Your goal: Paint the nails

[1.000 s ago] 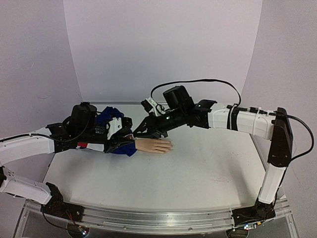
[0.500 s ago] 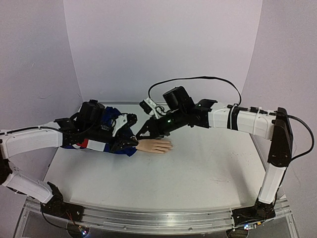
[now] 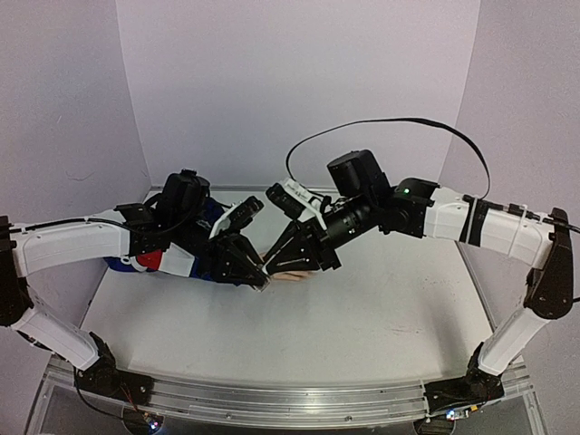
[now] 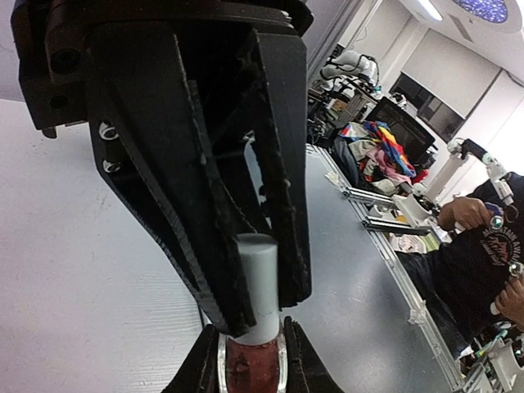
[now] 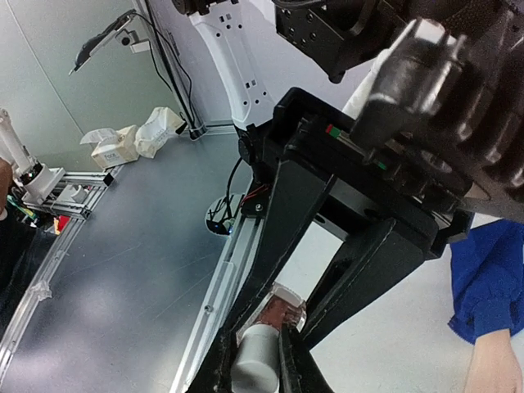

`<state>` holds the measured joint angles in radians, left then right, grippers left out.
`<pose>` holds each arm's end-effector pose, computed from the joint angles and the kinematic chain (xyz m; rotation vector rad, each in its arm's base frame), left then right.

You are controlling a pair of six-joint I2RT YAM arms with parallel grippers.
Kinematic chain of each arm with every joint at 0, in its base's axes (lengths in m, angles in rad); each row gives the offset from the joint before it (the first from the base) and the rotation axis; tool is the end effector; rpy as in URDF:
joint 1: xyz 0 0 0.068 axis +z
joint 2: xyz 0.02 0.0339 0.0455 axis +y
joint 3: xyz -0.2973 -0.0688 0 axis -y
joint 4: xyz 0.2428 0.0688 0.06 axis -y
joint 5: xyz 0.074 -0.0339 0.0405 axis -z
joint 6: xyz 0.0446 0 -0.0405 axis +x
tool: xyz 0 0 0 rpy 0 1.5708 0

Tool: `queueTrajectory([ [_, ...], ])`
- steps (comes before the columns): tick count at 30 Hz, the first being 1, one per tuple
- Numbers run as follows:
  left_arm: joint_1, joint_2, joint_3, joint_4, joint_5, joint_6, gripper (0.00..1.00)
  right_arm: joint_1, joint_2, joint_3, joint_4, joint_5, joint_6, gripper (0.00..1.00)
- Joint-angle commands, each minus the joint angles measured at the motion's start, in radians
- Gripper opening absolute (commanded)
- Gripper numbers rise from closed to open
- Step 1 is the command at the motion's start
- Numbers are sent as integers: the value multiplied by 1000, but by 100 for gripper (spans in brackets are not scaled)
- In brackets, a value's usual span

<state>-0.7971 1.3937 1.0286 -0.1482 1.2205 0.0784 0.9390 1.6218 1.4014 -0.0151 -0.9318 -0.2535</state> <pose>0.1752 -0.2393 0.3317 1.5595 1.4389 -1.6895 0.1973 0.3302 0.3924 -1.5771 1.0723 1.3093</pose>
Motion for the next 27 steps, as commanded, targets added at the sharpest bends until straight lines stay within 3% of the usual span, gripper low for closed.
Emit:
queueTrajectory([
  [1, -1, -85, 6, 112, -154, 57, 0, -5, -35, -8, -23, 51, 59, 14],
  [2, -7, -96, -8, 114, -232, 65, 0, -13, -40, -9, 1, 126, 118, 28],
  [5, -44, -145, -68, 141, -579, 99, 0, -35, -83, -60, 118, 355, 296, 54],
  [10, -67, -179, -216, 407, -992, 29, 0, -46, -191, -260, 414, 588, 609, 96],
  [13, -85, -162, -237, 476, -1114, -12, 0, -46, -211, -347, 574, 717, 900, 98],
  [15, -102, -137, -222, 494, -1139, -5, 0, -45, -176, -302, 569, 690, 945, 98],
  [18, -134, -97, -189, 493, -1209, 8, 0, -28, -117, -246, 550, 793, 1001, 98],
  [21, -152, -71, -162, 493, -1264, 6, 0, -22, -32, -156, 514, 794, 993, 97],
  [27, -165, -58, -159, 493, -1376, 35, 0, 6, 92, -35, 417, 929, 1026, 70],
])
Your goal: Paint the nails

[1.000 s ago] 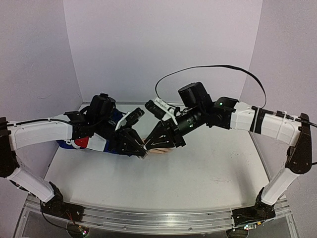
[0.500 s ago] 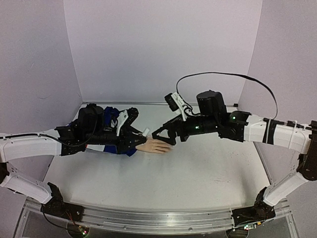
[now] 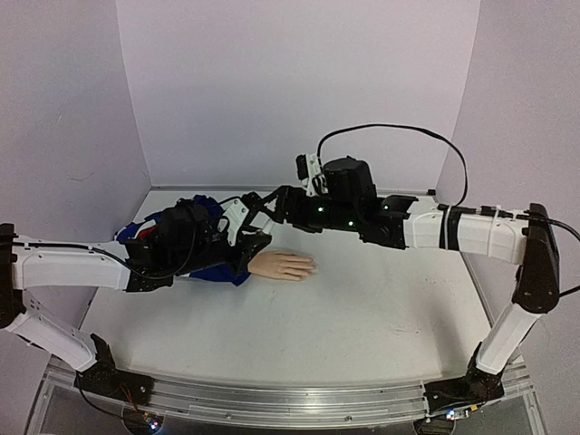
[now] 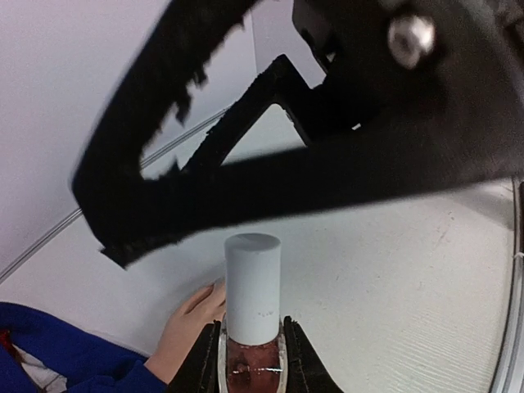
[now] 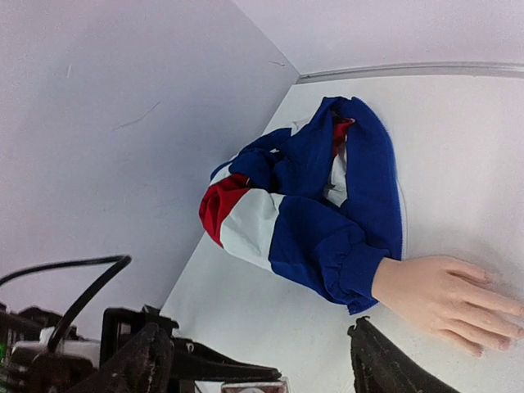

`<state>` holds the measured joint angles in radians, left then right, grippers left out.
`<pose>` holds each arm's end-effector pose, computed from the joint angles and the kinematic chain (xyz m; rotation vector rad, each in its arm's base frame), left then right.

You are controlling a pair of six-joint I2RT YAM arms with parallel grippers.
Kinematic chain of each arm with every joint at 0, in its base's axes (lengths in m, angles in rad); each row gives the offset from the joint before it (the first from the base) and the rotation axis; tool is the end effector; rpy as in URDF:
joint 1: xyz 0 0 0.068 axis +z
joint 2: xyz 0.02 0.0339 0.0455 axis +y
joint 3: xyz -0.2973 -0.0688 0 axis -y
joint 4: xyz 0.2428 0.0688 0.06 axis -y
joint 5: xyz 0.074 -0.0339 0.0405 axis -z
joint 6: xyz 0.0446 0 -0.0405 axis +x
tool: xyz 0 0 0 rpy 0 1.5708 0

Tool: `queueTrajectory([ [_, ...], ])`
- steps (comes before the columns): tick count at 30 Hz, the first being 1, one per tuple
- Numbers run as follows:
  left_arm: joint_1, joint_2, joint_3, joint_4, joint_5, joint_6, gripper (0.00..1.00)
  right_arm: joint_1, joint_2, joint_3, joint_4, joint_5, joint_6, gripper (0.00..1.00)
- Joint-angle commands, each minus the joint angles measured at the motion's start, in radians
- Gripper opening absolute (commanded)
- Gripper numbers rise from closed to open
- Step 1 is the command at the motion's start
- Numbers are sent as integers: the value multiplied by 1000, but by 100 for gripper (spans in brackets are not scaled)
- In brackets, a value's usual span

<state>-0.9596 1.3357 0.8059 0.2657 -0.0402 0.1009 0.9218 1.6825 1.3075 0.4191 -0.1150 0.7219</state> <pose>0.1765 -0.2488 0.3007 0.9219 1.6294 -0.5623 0.2493 0.3371 0.3811 -0.2710 1.6787 1.3658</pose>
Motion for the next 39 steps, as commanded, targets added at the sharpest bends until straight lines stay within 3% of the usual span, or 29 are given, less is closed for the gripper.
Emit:
queueTrajectory([
  [1, -2, 0, 64, 79, -128, 14, 0, 35, 39, 59, -19, 144, 49, 68],
  [7, -2, 28, 74, 79, -154, -9, 0, 51, 98, 93, -31, 133, 42, 55],
  [10, -2, 30, 78, 77, -152, -25, 0, 54, 120, 103, -29, 123, 61, 42],
  [15, -1, -3, 65, 66, -127, -34, 0, 55, 143, 93, 10, 67, 105, 1],
  [16, 1, -15, 59, 60, -104, -39, 0, 54, 143, 92, 14, 60, 95, 0],
  [18, 31, -37, 45, 46, 44, -61, 0, 53, 145, 99, 30, -5, 28, 0],
  [19, 63, -48, 38, 41, 172, -85, 0, 45, 151, 106, 72, -111, -35, 0],
  [22, 179, -80, 24, 42, 701, -174, 0, 36, 176, 154, 128, -570, -304, 0],
  [23, 195, -102, 14, 45, 811, -167, 0, 37, 178, 156, 139, -743, -379, 0],
  [25, 198, -128, -1, 47, 960, -145, 0, 36, 169, 138, 142, -967, -470, 0],
  [28, 194, -128, 2, 52, 1109, -123, 0, 37, 156, 127, 140, -1094, -505, 0],
  [33, 194, -113, 22, 53, 1144, -104, 0, 35, 120, 75, 138, -1080, -524, 0],
  [37, 191, -115, 7, 53, 1036, -63, 0, 19, 44, -4, 134, -940, -537, 0],
  [39, 180, -114, -3, 53, 885, -77, 0, -5, -4, -42, 121, -774, -514, 19],
])
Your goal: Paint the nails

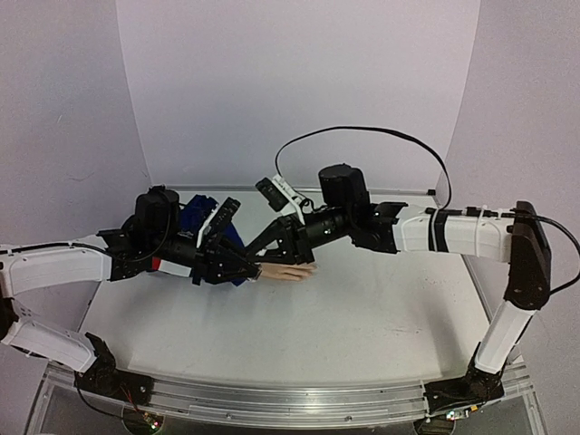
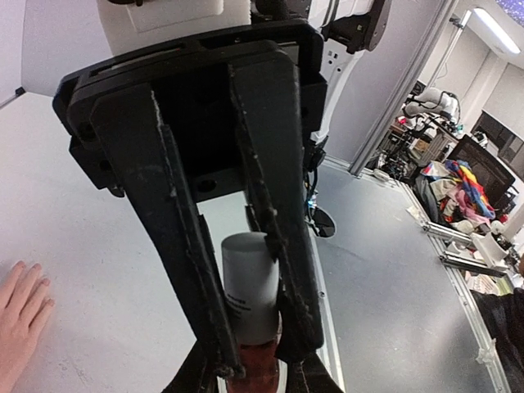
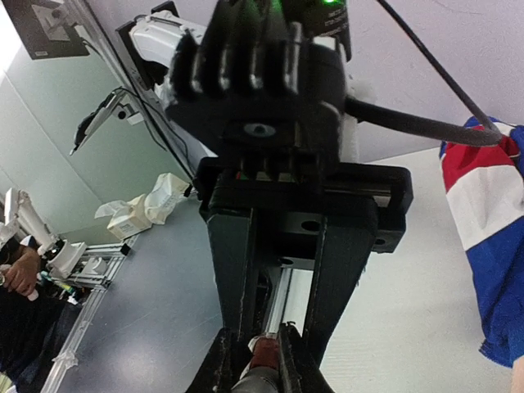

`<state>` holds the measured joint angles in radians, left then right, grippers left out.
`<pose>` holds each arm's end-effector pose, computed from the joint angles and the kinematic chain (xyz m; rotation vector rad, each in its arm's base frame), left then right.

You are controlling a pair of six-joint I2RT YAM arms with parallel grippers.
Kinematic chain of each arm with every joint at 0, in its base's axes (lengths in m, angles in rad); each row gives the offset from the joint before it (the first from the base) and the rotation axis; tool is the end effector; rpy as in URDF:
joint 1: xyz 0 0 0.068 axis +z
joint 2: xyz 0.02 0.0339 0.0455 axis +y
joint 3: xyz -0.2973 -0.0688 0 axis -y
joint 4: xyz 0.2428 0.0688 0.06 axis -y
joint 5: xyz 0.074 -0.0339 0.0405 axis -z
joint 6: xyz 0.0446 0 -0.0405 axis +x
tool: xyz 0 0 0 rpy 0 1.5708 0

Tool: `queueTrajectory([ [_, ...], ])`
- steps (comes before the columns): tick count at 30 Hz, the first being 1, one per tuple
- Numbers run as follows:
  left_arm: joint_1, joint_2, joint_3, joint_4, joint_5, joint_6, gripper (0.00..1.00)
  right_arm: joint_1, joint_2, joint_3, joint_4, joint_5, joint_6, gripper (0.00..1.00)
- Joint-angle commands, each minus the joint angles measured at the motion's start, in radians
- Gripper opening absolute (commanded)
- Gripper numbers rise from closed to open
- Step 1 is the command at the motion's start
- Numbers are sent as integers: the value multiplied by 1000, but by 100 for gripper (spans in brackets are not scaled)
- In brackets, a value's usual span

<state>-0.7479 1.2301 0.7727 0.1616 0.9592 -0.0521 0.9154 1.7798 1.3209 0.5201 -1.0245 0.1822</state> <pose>0.1660 -0.2038 0.3113 1.3034 1.4993 -1.4228 0.2276 0.3585 0.3565 -1.4067 1.1039 1.5875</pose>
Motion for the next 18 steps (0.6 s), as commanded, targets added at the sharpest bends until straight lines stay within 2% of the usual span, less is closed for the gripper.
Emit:
queueTrajectory([
  [1, -43, -10, 24, 158, -203, 84, 0, -11, -125, -65, -4, 238, 45, 35],
  [2, -65, -15, 13, 156, -315, 103, 0, -18, -142, -65, -51, 347, 55, 52],
  [3, -93, -21, 2, 156, -436, 129, 0, -22, -158, -61, -96, 480, 66, 61],
  [4, -126, -25, -7, 156, -588, 182, 0, -23, -172, -52, -132, 557, 83, 69],
  [6, -177, -15, -5, 156, -766, 235, 0, -23, -182, -36, -182, 672, 133, 77],
  [8, -191, 0, 7, 156, -883, 229, 0, -22, -182, 6, -254, 728, 166, 81],
  [11, -199, 22, 25, 158, -976, 206, 0, -21, -196, 26, -316, 838, 265, 81],
  [15, -211, 48, 50, 158, -1014, 194, 0, -5, -176, 45, -308, 873, 348, 72],
  [18, -214, 75, 71, 158, -1019, 182, 0, 10, -142, 61, -299, 884, 362, 70],
])
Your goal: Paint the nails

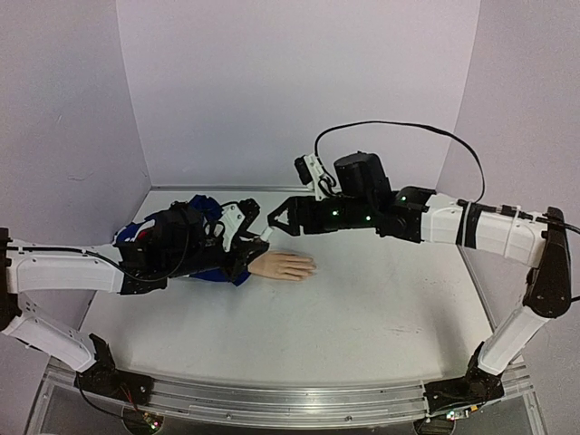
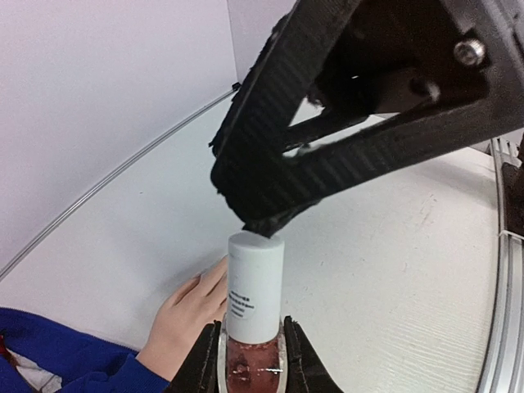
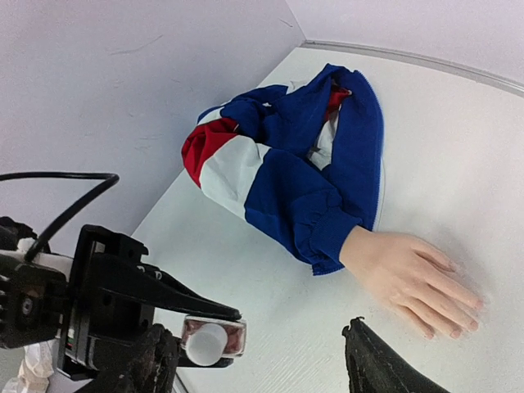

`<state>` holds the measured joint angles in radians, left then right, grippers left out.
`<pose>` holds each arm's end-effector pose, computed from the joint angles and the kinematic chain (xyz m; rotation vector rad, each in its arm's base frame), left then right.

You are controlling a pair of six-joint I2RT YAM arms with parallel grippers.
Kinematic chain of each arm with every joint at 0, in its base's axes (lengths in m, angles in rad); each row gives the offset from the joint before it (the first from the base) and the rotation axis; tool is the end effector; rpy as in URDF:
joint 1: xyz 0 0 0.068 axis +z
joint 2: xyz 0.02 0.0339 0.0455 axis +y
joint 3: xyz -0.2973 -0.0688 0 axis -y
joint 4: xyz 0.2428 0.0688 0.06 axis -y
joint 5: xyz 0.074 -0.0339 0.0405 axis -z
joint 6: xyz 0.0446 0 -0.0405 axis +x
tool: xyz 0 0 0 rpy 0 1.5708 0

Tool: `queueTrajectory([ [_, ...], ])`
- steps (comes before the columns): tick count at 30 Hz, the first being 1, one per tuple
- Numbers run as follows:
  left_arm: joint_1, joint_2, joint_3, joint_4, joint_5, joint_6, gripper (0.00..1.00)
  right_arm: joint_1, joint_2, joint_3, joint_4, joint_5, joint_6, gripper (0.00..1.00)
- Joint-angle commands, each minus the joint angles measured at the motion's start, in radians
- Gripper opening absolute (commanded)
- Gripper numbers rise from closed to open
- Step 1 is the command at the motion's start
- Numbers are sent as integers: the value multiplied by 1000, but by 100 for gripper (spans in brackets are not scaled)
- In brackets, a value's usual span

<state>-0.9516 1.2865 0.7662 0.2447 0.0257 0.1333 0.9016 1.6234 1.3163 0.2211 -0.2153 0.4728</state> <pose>0.1681 -0.2378 0.2980 0.9905 1.6076 -0.5905 0.2421 0.3215 0.3841 -0.5560 1.7167 1.1952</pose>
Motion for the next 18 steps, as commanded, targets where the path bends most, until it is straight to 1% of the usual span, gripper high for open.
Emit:
queueTrajectory([
  [1, -12, 27, 85, 74, -85, -2, 0, 25, 28, 70, 3, 74, 75, 69],
  [5, -20, 55, 110, 73, -95, 27, 0, 24, 70, 96, 14, 44, 88, 68],
  [8, -22, 61, 115, 74, -125, 26, 0, 24, 90, 96, 37, 25, 116, 58],
  [12, -24, 65, 115, 74, -140, 15, 0, 24, 103, 71, 74, 26, 161, 32],
  [13, -24, 67, 116, 74, -142, 14, 0, 24, 101, 62, 85, 30, 169, 26],
  [14, -23, 69, 115, 73, -142, 12, 0, 25, 100, 54, 97, 31, 179, 23],
  [15, -23, 72, 116, 73, -147, 7, 0, 24, 99, 49, 106, 27, 184, 17],
  [16, -23, 73, 116, 73, -154, -1, 0, 24, 99, 46, 112, 22, 188, 13],
  [17, -23, 72, 116, 72, -155, -15, 0, 24, 101, 47, 117, 11, 191, 4],
  [18, -23, 69, 115, 71, -145, -26, 0, 23, 105, 48, 120, -4, 192, 0],
])
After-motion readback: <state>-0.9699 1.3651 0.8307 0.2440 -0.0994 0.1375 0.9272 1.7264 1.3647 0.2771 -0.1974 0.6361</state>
